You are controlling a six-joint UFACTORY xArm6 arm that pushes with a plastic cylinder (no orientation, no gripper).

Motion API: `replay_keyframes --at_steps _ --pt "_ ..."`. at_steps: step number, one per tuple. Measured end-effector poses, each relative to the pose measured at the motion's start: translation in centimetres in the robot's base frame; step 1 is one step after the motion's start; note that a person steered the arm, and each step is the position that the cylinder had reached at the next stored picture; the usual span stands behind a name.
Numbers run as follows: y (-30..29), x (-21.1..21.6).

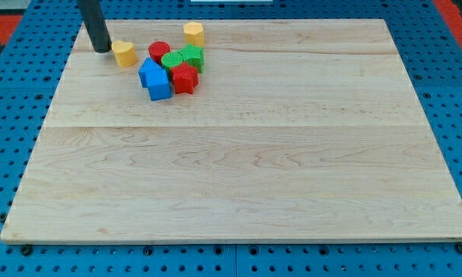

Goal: Push the triangle into the green circle

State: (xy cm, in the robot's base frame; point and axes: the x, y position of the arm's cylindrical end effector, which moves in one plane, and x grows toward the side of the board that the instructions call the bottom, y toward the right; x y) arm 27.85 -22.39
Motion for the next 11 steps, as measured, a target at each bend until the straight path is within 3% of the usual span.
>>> replay_keyframes --at_steps 2,4,5,6,7,9,11 --pt "4.5 0.4" --pt "4.1 1.8" --pt "2.8 3.4" --pt "3.3 7.9" --pt "5.0 8.8" --pt "5.4 6.0" --pt "6.3 7.6"
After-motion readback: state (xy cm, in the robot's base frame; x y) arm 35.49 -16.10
